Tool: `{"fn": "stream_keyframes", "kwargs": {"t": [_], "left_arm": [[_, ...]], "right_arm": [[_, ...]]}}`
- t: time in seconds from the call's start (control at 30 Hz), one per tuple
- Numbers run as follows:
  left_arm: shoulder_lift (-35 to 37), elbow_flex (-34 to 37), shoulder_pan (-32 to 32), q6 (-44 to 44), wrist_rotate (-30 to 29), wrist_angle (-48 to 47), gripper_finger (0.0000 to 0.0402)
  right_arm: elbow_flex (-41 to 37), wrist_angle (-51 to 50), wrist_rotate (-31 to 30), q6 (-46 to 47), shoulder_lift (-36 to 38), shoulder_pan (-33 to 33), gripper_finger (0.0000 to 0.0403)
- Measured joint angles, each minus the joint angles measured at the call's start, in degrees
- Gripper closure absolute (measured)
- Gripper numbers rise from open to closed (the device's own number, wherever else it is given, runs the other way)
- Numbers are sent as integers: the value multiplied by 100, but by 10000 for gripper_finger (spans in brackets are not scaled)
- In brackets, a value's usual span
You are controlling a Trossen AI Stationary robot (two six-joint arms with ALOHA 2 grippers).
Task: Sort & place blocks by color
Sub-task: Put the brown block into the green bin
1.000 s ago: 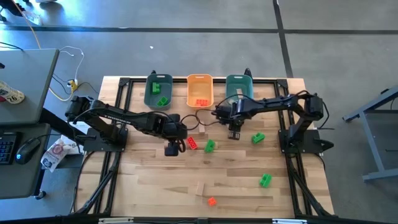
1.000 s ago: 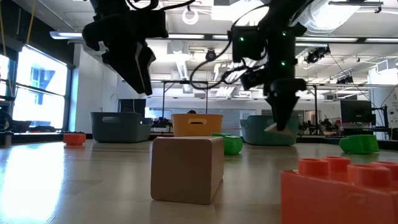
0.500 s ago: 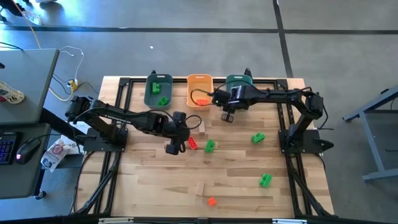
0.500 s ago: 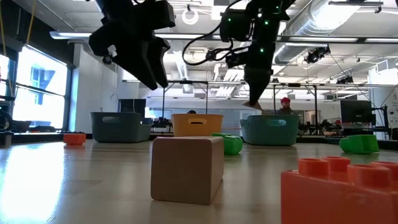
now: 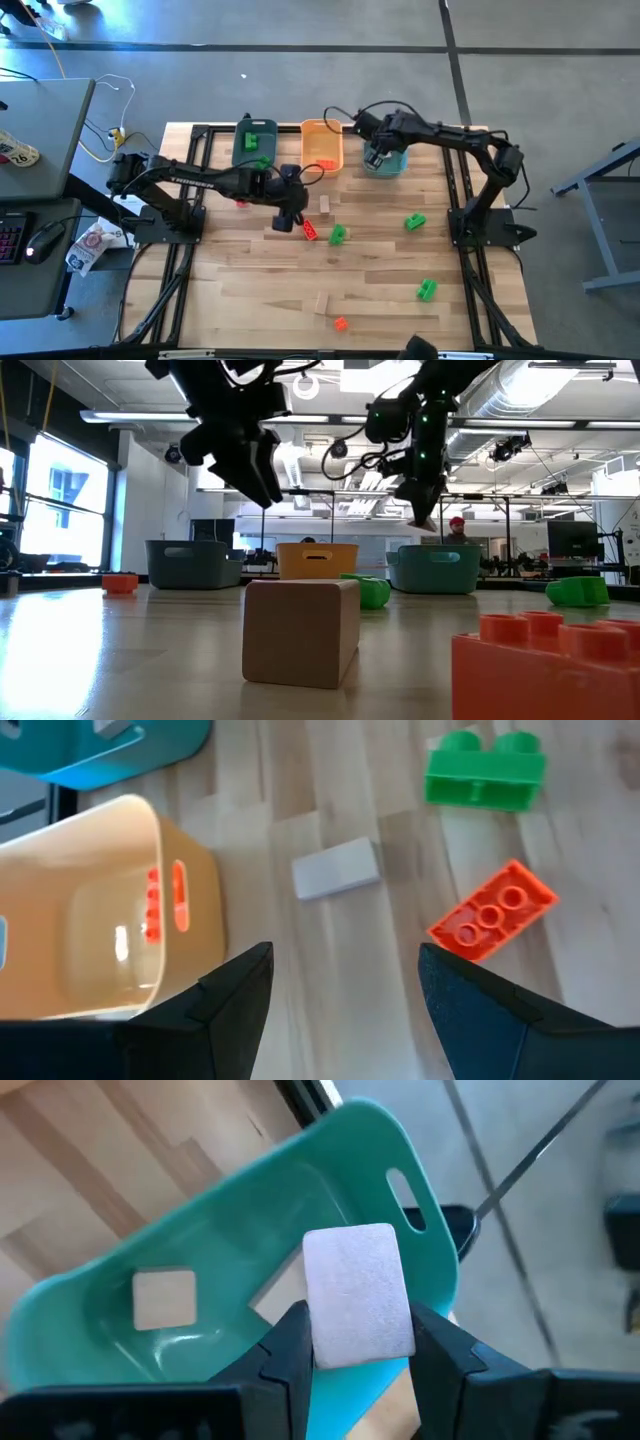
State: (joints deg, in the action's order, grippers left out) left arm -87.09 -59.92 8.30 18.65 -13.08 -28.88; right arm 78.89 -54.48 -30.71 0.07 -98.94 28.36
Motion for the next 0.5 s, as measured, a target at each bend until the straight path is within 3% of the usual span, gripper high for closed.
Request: {"fn": "stream_keyframes", "kwargs": {"t": [0.33,0.5], "left_arm": [[0,0,113,100,403,68,165],[0,0,111,542,426,77,165]], "right_arm": [[-2,102,1659,-265,-305,861,301],[-9,249,1746,-398,-470,1027,301]]}}
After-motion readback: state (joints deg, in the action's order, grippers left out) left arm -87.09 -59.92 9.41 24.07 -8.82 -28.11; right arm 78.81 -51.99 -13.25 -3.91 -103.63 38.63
